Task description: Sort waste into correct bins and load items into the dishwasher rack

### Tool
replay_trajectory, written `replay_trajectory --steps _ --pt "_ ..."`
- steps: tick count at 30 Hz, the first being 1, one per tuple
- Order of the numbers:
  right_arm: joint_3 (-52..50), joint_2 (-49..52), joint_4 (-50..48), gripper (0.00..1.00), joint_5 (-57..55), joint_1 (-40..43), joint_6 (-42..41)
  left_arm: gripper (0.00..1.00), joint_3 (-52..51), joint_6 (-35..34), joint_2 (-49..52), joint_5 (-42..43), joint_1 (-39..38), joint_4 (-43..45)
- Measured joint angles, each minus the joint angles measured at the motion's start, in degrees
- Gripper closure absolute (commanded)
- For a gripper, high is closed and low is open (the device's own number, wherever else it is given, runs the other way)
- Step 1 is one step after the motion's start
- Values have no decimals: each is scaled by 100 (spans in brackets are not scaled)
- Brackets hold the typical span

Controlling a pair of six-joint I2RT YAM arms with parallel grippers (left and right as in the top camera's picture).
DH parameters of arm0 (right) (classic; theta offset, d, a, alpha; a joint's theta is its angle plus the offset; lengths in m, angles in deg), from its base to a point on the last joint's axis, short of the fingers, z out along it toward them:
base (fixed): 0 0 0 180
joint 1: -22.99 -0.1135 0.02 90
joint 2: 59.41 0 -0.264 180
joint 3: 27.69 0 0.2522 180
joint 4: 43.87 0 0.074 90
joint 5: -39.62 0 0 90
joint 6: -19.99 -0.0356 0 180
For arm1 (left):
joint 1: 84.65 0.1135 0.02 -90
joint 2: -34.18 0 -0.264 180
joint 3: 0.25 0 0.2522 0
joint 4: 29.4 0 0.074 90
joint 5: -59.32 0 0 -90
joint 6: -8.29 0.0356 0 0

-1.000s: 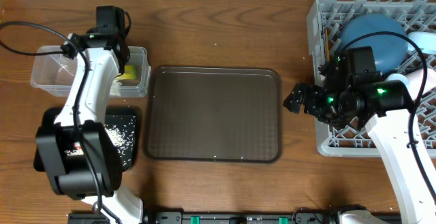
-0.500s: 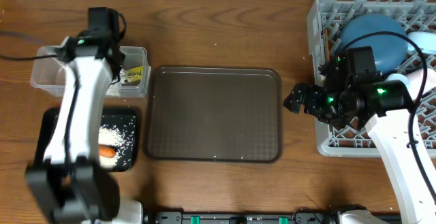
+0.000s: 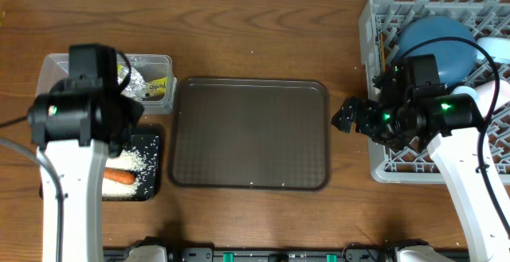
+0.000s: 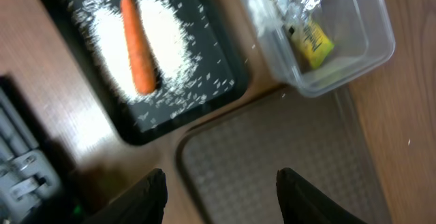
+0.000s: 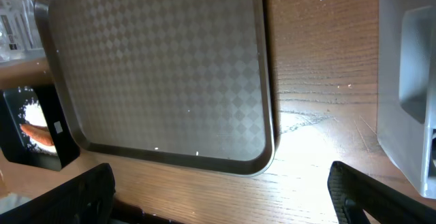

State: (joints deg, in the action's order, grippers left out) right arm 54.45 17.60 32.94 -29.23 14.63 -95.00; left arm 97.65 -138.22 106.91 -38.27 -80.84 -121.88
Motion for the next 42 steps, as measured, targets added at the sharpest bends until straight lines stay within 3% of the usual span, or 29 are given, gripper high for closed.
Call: replay_trajectory --steps 8,10,12,13,14,21,42 --pt "0 0 -2 1 0 0 0 44 -551 -7 -898 127 -389 -358" --pt "0 0 -2 1 0 0 0 35 -866 -28 -1102 192 -496 -363" --pt "0 0 -2 1 0 0 0 13 -1180 -44 -1279 350 -557 -382" --pt "0 0 0 1 0 0 0 12 -1305 -70 -1344 431 -570 -411" --pt "0 0 -2 1 0 0 0 5 -1410 -83 -1397 492 -573 -461" --pt "0 0 0 1 0 0 0 0 -1622 -111 -1443 693 -577 -682" --pt "0 0 0 1 0 0 0 2 -1622 -111 -1440 743 -577 -682"
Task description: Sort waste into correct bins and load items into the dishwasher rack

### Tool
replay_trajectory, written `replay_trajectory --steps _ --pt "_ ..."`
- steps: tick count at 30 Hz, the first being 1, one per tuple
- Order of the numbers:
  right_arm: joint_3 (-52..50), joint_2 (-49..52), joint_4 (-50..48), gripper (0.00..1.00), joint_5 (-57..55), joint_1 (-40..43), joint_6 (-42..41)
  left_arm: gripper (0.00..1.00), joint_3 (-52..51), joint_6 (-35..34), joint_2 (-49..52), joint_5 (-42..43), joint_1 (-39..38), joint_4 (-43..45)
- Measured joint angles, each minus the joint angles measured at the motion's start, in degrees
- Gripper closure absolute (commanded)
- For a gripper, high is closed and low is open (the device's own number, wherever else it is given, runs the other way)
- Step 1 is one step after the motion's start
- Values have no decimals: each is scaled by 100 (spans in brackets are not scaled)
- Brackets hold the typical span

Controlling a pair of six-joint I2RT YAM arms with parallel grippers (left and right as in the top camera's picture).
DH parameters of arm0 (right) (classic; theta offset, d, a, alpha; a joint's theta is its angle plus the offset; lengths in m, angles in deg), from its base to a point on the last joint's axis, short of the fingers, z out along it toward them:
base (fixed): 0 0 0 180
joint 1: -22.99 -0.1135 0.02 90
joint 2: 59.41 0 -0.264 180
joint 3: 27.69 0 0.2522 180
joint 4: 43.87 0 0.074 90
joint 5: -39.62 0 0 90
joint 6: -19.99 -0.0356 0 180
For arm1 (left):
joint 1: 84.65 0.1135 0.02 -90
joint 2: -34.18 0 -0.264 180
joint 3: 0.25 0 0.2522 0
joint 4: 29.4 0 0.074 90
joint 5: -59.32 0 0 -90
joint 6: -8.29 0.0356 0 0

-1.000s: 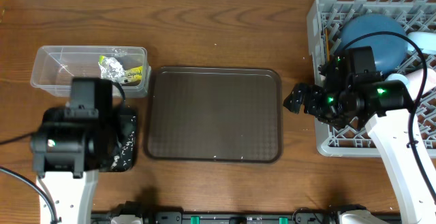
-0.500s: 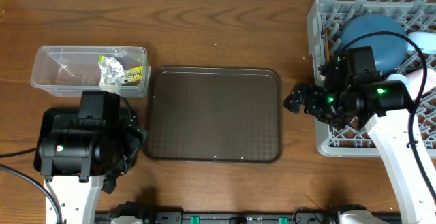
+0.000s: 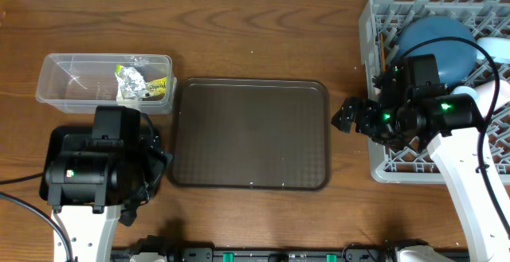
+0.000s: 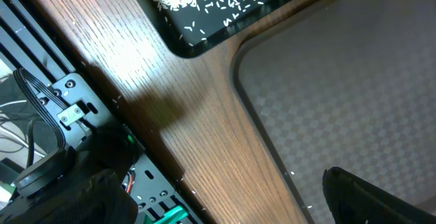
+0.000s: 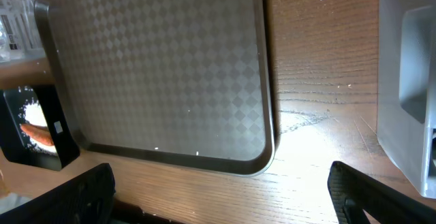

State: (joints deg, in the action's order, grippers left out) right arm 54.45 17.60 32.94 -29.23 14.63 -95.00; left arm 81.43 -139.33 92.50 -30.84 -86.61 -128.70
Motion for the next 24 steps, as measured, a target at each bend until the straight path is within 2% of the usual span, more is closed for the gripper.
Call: replay_trajectory --steps 12,17,24 --pt "0 0 -2 1 0 0 0 2 0 0 -52 -13 -4 0" --pt "0 0 -2 1 0 0 0 2 -22 0 -378 -282 -4 2" --pt "0 0 0 1 0 0 0 2 -841 2 -1193 -721 -4 468"
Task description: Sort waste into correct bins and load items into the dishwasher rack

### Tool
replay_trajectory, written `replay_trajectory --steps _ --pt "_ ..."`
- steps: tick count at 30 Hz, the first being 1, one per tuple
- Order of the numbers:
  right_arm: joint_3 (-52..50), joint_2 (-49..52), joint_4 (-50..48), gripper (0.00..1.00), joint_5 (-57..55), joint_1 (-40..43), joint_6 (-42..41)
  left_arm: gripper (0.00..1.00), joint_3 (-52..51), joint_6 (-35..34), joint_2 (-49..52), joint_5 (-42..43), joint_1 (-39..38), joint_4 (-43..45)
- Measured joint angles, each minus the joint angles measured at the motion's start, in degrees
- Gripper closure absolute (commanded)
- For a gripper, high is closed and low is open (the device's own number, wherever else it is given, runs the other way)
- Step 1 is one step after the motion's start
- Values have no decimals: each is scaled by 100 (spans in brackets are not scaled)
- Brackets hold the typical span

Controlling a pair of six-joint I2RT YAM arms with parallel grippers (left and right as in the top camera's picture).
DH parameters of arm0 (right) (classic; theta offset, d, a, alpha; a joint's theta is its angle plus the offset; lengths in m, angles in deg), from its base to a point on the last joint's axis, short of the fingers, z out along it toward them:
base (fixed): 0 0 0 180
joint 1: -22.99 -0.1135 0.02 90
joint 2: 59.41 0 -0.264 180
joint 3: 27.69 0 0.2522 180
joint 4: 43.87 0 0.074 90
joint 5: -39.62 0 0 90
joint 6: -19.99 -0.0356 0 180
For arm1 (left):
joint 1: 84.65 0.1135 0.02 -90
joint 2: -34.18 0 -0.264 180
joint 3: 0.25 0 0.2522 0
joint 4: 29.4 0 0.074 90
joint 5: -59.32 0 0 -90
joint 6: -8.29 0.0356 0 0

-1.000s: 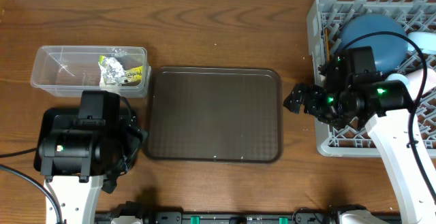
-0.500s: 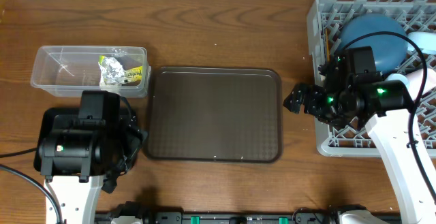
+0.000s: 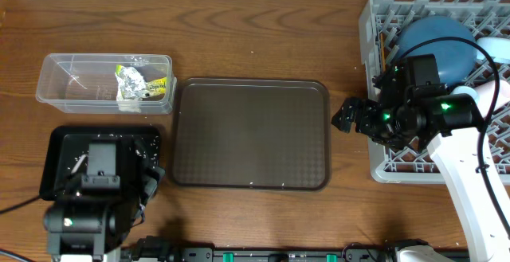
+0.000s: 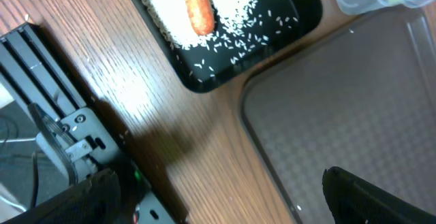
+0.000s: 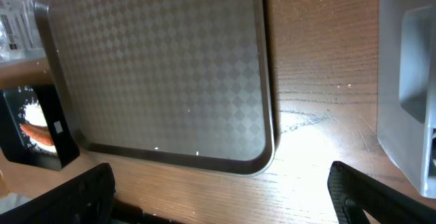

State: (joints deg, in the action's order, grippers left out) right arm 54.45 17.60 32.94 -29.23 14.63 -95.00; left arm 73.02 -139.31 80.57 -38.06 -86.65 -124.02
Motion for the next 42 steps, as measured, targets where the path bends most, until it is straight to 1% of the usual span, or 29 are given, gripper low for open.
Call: replay_trajectory --steps 6,8,11,13,17,22,25,29,32,38,42 --pt "0 0 0 1 0 0 0 2 -868 0 -590 -63 0 107" --pt "0 0 0 1 0 0 0 2 -1054 -2 -789 -79 0 378" --pt "0 0 -2 1 0 0 0 2 -1320 76 -1099 -96 0 1217" --pt "0 0 -2 1 0 0 0 2 -1534 251 -1294 -79 0 1805" --pt "0 0 -4 1 0 0 0 2 -2120 898 -1663 103 0 3228" --pt "0 0 -2 1 -2 0 0 2 -3025 2009 -2079 669 0 5112" --pt "0 0 0 1 -2 0 0 2 -3512 2590 -2337 990 0 5761" --pt "0 0 0 1 -2 0 0 2 -4081 3069 -2638 1172 0 6297" --pt "0 0 -2 1 -2 0 0 2 -4559 3322 -2863 1239 0 6870" --pt "0 0 -2 1 -2 0 -2 2 -5401 3550 -3318 1307 0 7903" --pt "0 0 -2 1 -2 0 0 2 -5722 3582 -3554 1318 0 8157"
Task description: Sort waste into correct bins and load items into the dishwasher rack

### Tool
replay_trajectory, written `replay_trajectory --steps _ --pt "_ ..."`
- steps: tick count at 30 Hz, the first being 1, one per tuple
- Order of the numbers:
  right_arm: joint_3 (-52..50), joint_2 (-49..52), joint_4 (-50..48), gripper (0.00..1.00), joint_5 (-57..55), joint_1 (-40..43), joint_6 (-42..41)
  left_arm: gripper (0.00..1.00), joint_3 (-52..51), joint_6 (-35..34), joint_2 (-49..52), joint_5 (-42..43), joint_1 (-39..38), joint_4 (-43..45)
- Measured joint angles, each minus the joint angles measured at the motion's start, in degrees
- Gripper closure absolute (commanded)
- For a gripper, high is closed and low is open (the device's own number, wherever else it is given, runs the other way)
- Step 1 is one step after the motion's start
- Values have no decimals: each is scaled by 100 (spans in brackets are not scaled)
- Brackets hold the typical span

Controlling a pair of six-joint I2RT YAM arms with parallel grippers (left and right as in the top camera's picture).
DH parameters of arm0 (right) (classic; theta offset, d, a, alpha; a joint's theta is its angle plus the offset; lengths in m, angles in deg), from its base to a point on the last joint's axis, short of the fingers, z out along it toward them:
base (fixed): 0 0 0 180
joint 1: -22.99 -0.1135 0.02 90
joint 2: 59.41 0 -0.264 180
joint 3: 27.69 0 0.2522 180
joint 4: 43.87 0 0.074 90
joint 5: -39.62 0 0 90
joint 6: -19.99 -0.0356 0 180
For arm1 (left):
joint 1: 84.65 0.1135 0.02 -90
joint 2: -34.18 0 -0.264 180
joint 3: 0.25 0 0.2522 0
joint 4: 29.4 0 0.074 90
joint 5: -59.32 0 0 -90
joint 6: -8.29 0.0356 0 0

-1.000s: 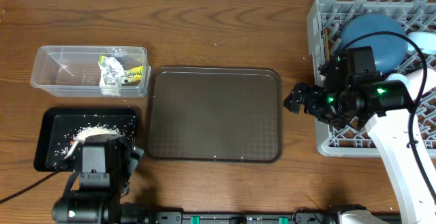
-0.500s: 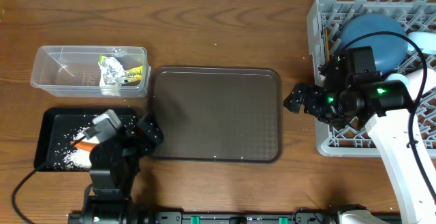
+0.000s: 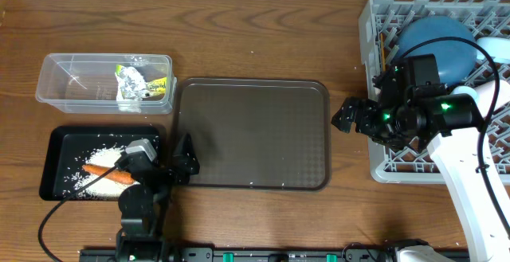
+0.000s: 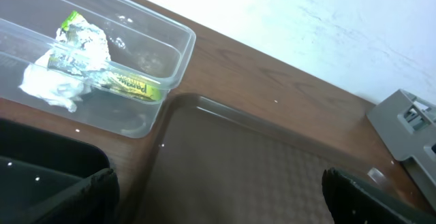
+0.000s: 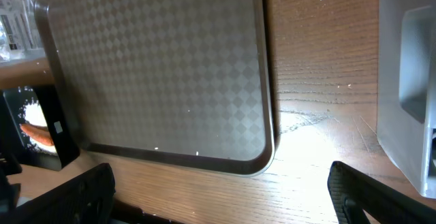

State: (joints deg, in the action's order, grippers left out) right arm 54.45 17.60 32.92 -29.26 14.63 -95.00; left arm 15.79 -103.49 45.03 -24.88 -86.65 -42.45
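The brown tray (image 3: 251, 133) lies bare in the middle of the table. At the back left a clear bin (image 3: 64, 87) holds crumpled foil and a yellow wrapper (image 3: 135, 83). In front of it a black bin (image 3: 56, 138) holds rice and a carrot (image 3: 107, 172). On the right the grey dishwasher rack (image 3: 374, 55) carries a blue bowl (image 3: 434, 43). My left gripper (image 3: 187, 160) hangs low at the tray's front left corner, open and holding nothing (image 4: 218, 203). Between tray and rack my right gripper (image 3: 348, 117) stands open with nothing in it (image 5: 221, 197).
The left wrist view looks across the table at the clear bin (image 4: 184, 43), the tray (image 4: 272, 176) and a corner of the rack (image 4: 409, 122). A strip of bare wood separates the tray (image 5: 157, 67) from the rack (image 5: 409, 81). Light-coloured ware sits behind the bowl.
My left arm has folded down at the table's front edge, uncovering the black bin; its camera now looks level across the table instead of down. My right arm has not moved.
My left arm stood open over the two bins. Then it was nearer, over the black bin, then close to the front edge, and now sits low there. The bins' contents, the bare tray and my right arm stayed the same throughout.
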Motion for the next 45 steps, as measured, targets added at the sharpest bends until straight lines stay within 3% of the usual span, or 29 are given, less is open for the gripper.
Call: replay_trajectory --steps 15,45 --pt "0 0 0 1 0 0 0 2 -151 535 -535 -138 0 -181" --pt "0 0 2 1 0 0 0 2 -138 579 -1023 -278 0 -212"
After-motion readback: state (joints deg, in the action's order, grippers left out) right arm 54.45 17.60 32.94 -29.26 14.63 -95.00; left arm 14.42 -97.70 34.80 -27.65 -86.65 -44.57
